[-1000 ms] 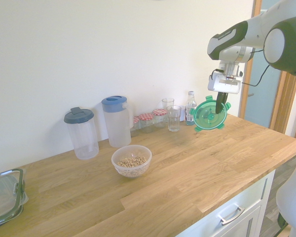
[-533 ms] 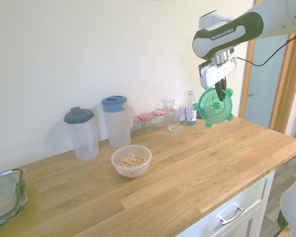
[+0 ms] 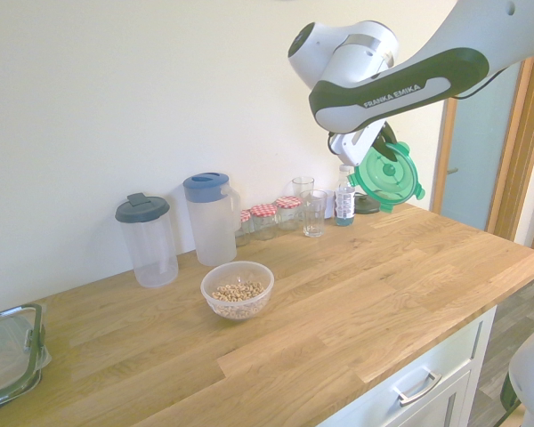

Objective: Cover the lid of food container

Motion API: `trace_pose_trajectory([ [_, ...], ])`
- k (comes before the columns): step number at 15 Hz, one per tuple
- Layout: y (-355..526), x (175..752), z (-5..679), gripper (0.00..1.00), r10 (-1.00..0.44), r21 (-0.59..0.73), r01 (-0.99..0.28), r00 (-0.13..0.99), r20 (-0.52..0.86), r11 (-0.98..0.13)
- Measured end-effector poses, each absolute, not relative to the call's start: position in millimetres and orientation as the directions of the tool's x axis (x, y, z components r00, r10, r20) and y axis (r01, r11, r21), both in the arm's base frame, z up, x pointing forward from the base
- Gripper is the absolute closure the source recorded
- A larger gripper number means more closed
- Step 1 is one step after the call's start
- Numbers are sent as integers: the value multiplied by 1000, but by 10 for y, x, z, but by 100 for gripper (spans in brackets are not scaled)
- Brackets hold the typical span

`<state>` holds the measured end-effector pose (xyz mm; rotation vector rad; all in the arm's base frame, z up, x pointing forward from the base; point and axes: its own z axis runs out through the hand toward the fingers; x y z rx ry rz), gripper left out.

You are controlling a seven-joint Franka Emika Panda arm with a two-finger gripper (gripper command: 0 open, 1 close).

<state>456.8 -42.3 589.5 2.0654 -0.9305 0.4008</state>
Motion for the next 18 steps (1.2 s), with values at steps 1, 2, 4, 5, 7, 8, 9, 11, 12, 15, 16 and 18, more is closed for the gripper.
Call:
trace_pose_trajectory([
  [1, -283, 4565, 5905, 100, -449, 558, -752, 658, 605, -351],
  [2, -135, 4557, 5909, 100, -423, 556, -772, 635, 647, -308],
  [4, 168, 4526, 5860, 100, -374, 551, -807, 589, 716, -215],
  [5, 324, 4511, 5796, 100, -349, 548, -820, 568, 745, -163],
  [7, 623, 4513, 5594, 100, -323, 557, -826, 552, 769, -86],
  [8, 768, 4544, 5496, 100, -315, 563, -824, 552, 772, -63],
  [9, 906, 4590, 5421, 100, -311, 568, -822, 552, 774, -44],
  [11, 1201, 4708, 5337, 100, -307, 572, -820, 551, 776, -26],
  [12, 1372, 4747, 5302, 100, -300, 574, -819, 552, 778, -20],
  [15, 1959, 4750, 5114, 100, -260, 584, -811, 569, 781, -21],
  [16, 2152, 4730, 5070, 100, -246, 588, -809, 575, 780, -26],
  [18, 2468, 4704, 4991, 100, -227, 598, -801, 589, 776, -34],
])
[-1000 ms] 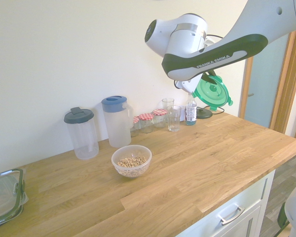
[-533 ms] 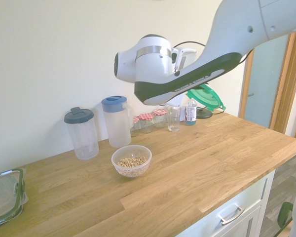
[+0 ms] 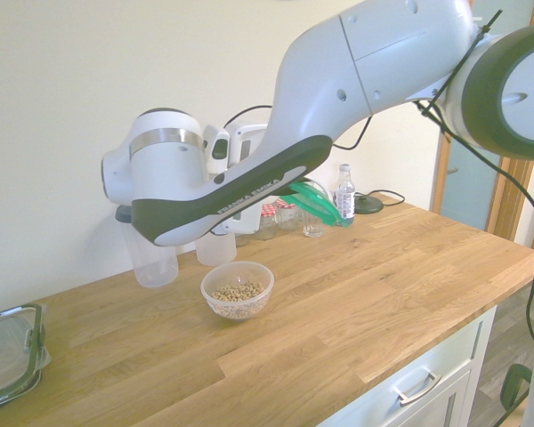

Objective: Cover the lid of food container

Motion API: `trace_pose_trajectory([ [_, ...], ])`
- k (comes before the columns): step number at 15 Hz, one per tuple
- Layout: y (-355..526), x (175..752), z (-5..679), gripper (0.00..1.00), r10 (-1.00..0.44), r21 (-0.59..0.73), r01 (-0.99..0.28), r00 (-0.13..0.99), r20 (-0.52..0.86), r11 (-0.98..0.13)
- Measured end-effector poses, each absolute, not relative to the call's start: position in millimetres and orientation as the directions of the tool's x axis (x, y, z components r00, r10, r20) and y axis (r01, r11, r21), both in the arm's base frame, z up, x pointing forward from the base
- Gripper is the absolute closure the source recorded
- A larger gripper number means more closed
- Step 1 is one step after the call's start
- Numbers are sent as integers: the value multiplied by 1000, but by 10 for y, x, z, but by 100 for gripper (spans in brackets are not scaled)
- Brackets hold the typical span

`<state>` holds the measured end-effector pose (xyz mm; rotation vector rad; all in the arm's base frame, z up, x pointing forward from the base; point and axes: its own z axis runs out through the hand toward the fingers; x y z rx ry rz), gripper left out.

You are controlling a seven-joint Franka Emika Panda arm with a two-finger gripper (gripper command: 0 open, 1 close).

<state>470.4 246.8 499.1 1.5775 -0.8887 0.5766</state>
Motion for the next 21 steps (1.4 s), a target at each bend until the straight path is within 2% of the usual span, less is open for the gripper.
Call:
trace_pose_trajectory([
  [6, 2730, 4923, 4478, 100, -176, 614, -789, 601, 780, 26],
  [14, 3362, 5015, 4067, 100, -136, 613, -790, 606, 784, 15],
  [21, 3489, 5130, 3901, 100, -130, 619, -785, 612, 780, 21],
])
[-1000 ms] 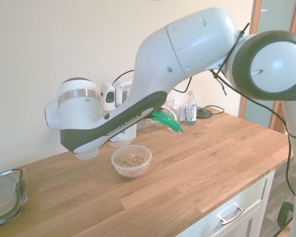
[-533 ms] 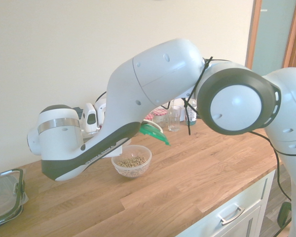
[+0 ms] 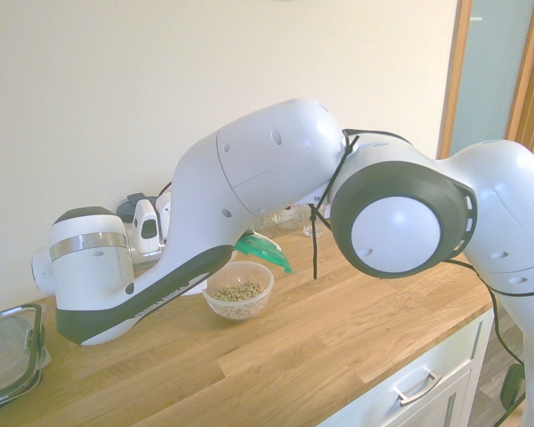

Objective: Cover the lid of food container

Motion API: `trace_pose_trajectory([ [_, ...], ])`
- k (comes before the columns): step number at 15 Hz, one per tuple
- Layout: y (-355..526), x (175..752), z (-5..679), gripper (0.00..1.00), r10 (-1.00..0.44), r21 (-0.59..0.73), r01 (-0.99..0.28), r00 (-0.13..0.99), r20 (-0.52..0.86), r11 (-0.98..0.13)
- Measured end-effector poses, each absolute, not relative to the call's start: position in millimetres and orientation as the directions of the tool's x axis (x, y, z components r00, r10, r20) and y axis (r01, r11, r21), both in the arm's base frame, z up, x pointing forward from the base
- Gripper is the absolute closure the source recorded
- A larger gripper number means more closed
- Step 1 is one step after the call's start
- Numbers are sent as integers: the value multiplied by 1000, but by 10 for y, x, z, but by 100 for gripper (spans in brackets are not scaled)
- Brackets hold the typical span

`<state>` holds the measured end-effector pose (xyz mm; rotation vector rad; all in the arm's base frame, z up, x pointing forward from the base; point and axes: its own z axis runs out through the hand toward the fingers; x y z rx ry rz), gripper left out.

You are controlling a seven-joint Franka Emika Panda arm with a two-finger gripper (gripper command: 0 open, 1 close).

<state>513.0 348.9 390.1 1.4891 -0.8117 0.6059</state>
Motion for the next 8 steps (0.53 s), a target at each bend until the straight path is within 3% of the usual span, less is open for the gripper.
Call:
trace_pose_trajectory([
  [8, 3591, 5344, 3766, 100, -91, 616, -787, 613, 785, 13],
])
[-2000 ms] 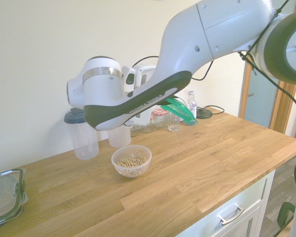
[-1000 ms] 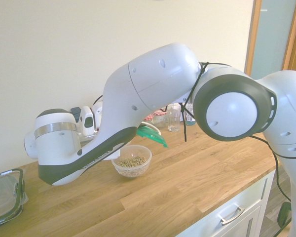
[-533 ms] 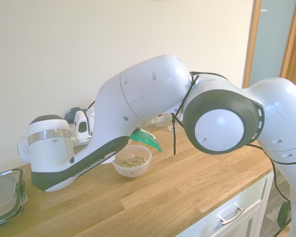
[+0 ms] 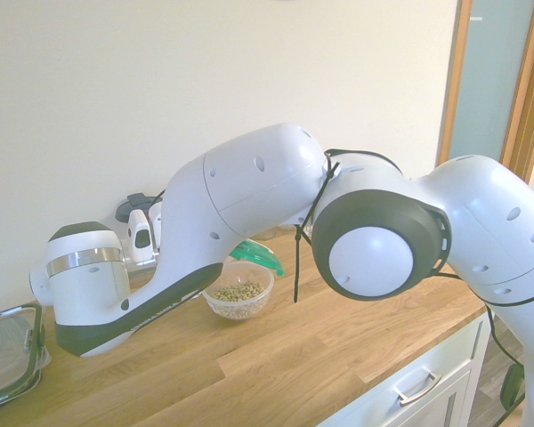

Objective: Cover the lid of food container

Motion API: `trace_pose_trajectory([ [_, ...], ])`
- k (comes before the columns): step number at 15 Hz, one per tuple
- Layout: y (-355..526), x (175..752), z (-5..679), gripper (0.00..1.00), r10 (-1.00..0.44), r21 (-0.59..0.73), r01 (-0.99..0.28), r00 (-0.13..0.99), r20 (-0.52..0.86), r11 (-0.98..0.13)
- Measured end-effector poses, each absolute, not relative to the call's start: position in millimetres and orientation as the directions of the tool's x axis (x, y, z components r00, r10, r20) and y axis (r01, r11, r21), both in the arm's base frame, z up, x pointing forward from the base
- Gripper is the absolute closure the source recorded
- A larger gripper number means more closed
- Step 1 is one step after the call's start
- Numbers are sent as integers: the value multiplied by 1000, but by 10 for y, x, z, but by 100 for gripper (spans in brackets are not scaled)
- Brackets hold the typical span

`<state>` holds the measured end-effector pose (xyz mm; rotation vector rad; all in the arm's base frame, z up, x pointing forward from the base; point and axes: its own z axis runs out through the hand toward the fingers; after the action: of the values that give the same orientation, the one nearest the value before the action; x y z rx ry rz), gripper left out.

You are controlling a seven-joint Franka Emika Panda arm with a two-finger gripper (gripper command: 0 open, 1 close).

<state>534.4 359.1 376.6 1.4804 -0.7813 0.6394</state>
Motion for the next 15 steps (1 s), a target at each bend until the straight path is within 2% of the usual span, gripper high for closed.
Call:
trace_pose_trajectory([
  [15, 3520, 5542, 3546, 100, -67, 626, -780, 624, 778, 9],
])
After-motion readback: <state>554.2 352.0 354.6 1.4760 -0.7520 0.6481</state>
